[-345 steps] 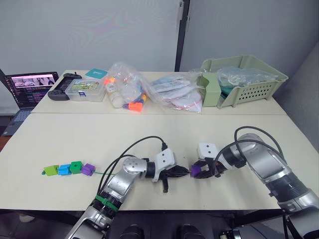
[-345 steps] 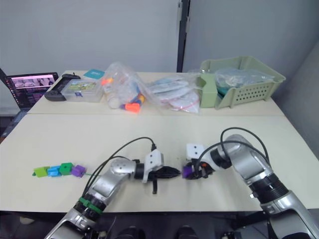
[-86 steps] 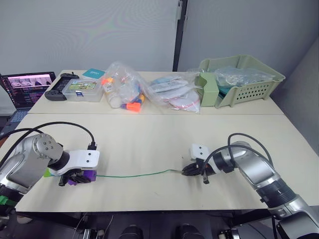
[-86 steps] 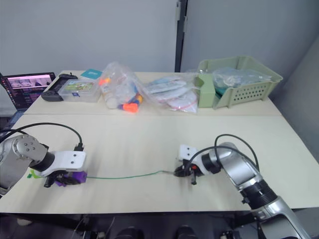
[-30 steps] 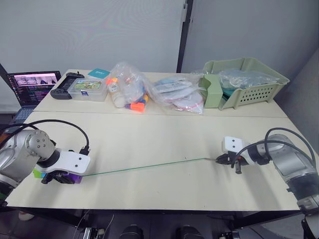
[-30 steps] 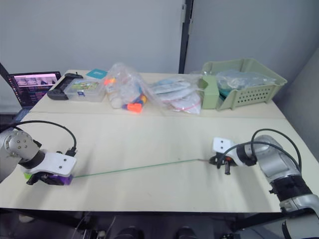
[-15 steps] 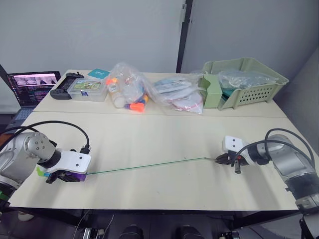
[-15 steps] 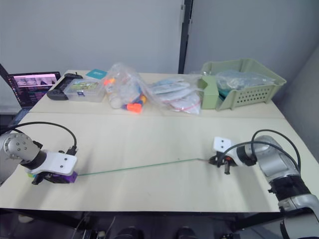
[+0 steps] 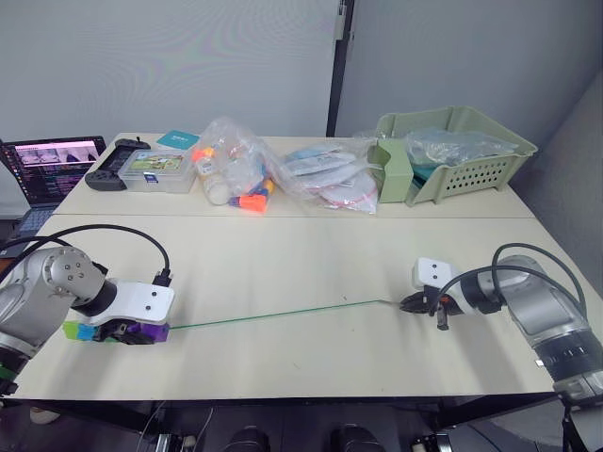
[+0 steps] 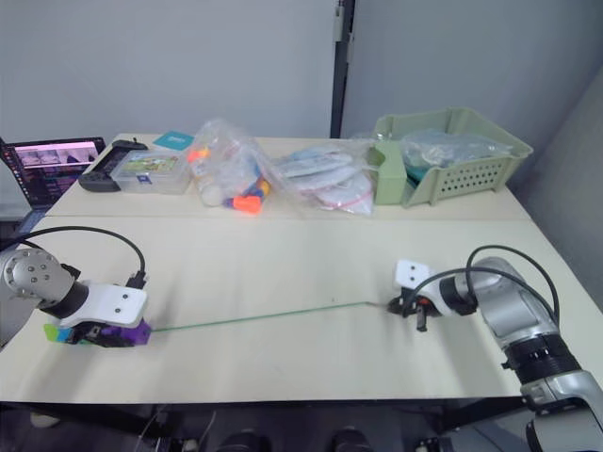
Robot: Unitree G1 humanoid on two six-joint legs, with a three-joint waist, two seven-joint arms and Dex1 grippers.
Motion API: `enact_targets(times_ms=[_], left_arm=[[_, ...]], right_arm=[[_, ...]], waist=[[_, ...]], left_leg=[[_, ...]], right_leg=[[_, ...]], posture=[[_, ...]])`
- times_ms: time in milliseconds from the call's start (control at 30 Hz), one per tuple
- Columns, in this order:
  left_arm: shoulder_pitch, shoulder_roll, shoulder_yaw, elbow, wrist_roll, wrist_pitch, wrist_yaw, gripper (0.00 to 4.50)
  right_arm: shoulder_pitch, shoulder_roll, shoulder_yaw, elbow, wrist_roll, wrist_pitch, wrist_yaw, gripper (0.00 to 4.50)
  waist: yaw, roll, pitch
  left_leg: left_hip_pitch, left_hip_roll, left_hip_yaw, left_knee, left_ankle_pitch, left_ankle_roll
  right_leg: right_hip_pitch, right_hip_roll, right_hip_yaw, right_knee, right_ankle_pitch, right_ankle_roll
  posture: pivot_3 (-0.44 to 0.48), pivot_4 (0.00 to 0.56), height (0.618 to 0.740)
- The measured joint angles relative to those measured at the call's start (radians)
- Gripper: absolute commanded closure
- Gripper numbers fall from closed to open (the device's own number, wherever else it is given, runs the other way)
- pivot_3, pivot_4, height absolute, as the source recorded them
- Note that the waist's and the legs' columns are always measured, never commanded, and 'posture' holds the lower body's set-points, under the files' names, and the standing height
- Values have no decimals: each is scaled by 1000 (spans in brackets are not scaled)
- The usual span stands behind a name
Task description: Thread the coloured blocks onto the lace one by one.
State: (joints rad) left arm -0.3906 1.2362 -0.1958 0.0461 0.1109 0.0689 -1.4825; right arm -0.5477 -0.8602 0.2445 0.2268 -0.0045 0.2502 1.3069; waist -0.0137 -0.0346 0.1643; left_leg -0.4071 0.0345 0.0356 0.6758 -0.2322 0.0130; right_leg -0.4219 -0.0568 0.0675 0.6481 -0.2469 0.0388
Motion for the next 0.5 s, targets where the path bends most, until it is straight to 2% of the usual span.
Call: enact_targets(times_ms=[67, 100, 300, 400, 500], left_arm=[[8, 18, 5, -5, 0, 0, -1, 194], [8, 20, 8, -5, 0, 0, -2, 8], [15, 22, 43, -5, -30, 5, -2, 0], [22, 23, 126, 6, -108, 51, -3, 0], [60, 23, 232, 13, -197, 108, 0, 0]], right_arm=[[-4, 3, 0, -3, -1, 13, 1, 3417], [-5, 3, 0, -3, -1, 15, 1, 3188], [-11, 5, 5, -23, 23, 63, 48, 1146], [-11, 3, -5, -25, 68, 106, 85, 92], [-14, 0, -50, -15, 110, 124, 95, 40]], waist=[[0, 0, 0], [0, 0, 0], [1, 0, 0], [0, 0, 1], [-1, 1, 1]], left_leg=[[0, 0, 0, 0, 0, 0], [0, 0, 0, 0, 0, 0], [-1, 0, 0, 0, 0, 0], [-2, 0, 0, 0, 0, 0], [-2, 0, 0, 0, 0, 0]], right_leg=[[0, 0, 0, 0, 0, 0], [0, 0, 0, 0, 0, 0], [-1, 0, 0, 0, 0, 0], [-2, 0, 0, 0, 0, 0], [-2, -1, 0, 0, 0, 0]], posture=[[0, 150, 740], [0, 150, 740], [0, 150, 740], [0, 150, 740], [0, 150, 740]])
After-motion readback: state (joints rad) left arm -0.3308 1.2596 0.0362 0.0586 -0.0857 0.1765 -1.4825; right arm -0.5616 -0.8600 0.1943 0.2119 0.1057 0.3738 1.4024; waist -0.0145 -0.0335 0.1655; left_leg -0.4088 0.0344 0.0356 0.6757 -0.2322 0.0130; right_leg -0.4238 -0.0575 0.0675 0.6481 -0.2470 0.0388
